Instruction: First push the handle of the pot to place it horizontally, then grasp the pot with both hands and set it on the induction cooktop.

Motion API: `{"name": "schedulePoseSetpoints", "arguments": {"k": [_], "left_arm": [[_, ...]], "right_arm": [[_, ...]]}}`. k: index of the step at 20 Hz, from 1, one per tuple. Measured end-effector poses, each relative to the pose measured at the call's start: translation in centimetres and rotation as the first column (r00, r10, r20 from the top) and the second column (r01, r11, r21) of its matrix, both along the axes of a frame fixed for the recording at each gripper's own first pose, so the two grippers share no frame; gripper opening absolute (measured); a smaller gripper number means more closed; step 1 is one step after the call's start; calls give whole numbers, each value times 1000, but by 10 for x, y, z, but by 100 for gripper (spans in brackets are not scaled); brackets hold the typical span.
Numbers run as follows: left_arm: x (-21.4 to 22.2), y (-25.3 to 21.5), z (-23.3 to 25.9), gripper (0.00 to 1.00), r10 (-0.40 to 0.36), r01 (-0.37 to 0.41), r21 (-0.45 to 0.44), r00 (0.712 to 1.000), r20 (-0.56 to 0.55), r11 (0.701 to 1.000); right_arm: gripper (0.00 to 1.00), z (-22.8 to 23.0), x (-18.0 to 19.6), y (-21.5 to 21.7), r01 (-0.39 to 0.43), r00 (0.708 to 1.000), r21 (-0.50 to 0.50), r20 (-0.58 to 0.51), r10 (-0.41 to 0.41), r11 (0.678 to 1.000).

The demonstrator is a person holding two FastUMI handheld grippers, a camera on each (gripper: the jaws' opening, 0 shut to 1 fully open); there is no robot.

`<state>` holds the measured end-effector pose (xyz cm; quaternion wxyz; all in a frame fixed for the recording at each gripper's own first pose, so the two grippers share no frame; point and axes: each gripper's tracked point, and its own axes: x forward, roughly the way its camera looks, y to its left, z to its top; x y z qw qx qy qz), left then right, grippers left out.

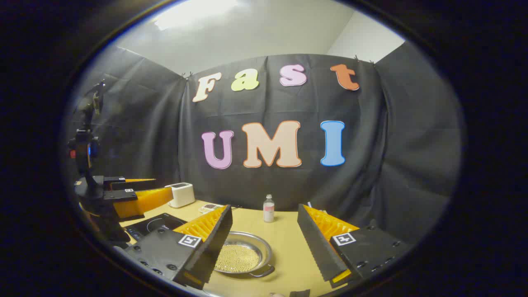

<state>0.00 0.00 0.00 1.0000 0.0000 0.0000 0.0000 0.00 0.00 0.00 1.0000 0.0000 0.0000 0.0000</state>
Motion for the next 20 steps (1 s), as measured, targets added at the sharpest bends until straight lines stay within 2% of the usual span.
{"name": "schedulePoseSetpoints", "arguments": {"k": [1,2,4,5,6,7,8,10,11,12,13,14,20], "left_arm": [[0,-2,-2,96,9,-10,-11,1000,-6,1000],[-1,-5,-3,96,20,-21,-18,1000,-12,1000],[-4,-5,-1,96,55,-55,-8,998,-8,998],[-6,-4,1,93,72,-72,0,997,-2,997],[-8,-2,3,93,89,-89,7,996,1,996],[-11,0,2,96,104,-104,11,995,4,995],[-14,1,4,96,115,-115,9,993,6,993],[-17,2,3,96,125,-125,0,992,3,992],[-19,3,4,96,126,-126,-3,992,1,992],[-19,3,4,96,121,-121,-5,993,1,993],[-19,2,4,96,112,-112,-5,994,-2,994],[-18,2,4,96,102,-102,-2,995,-3,995],[-8,5,1,96,61,-61,-8,998,-10,998]], "right_arm": [[99,0,1,-3,-9,1000,4,-5,9,1000],[94,2,1,-6,-19,1000,17,-6,19,1000],[94,8,0,-14,-33,999,55,6,32,998],[99,12,-1,-19,-34,999,69,18,33,997],[99,14,-3,-25,-29,999,79,25,28,996],[94,15,-5,-30,-30,999,84,27,28,996],[99,15,-6,-35,-25,999,83,28,23,996],[99,15,-10,-43,-3,1000,67,24,2,998],[99,17,-11,-44,2,1000,53,28,-3,999],[94,19,-12,-41,3,999,39,34,-4,999],[99,20,-13,-38,6,999,22,39,-7,1000],[94,19,-13,-33,5,999,7,39,-5,1000],[94,13,-9,-8,-5,1000,-47,24,6,999]]}}
